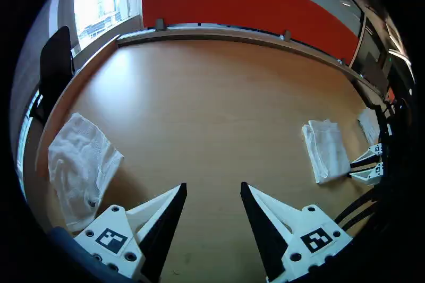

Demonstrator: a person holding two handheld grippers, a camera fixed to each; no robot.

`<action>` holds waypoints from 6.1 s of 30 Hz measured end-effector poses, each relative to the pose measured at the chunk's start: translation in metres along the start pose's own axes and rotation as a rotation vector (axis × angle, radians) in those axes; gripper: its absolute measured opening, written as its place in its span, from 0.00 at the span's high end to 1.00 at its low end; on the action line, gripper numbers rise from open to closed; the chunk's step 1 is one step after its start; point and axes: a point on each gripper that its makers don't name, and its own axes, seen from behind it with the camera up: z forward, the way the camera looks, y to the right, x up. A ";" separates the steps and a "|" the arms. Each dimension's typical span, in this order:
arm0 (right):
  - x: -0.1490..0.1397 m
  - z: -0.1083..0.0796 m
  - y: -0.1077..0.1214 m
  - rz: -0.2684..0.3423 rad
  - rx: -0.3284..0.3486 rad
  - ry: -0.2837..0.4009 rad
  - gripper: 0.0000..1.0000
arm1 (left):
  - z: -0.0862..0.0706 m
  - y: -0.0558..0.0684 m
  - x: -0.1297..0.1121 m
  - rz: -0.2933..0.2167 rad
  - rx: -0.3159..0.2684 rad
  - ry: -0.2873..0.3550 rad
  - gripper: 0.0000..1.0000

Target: Fold towel

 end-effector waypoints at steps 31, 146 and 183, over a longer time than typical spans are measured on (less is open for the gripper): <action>0.083 -0.035 0.012 -0.077 -0.045 0.153 0.96 | 0.000 0.003 0.004 0.001 -0.010 0.007 0.26; 0.093 -0.226 0.336 0.080 -0.500 0.213 0.96 | 0.007 0.020 0.030 0.047 -0.020 0.018 0.26; -0.063 -0.252 0.314 0.263 -0.524 0.057 0.96 | 0.007 0.030 0.032 0.071 -0.031 0.015 0.26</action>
